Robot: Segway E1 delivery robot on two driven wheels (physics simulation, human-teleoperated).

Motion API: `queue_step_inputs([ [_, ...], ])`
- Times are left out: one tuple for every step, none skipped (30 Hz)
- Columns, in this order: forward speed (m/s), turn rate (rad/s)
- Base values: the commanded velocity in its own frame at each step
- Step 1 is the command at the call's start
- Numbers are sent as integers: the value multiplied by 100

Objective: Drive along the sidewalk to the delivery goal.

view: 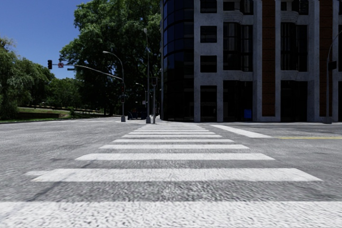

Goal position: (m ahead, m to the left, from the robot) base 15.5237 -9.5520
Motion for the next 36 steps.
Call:
queue_step_inputs([
  [126, 0],
  [126, 0],
  [126, 0],
  [126, 0],
  [129, 0],
  [129, 0],
  [200, 0],
  [200, 0],
  [200, 0],
  [200, 0],
  [200, 0],
  [200, 0],
  [200, 0],
  [200, 0],
  [200, 0],
  [200, 0],
  [200, 0],
  [200, 0],
  [200, 0],
  [200, 0],
  [200, 0],
  [200, 0],
  [200, 0],
  [200, 0],
  [200, 0],
  [200, 0],
  [200, 0],
  [200, 0],
  [200, 0],
  [200, 0],
  [200, 0],
  [200, 0],
  [200, 0],
  [200, 0],
  [200, 0],
  [200, 0],
])
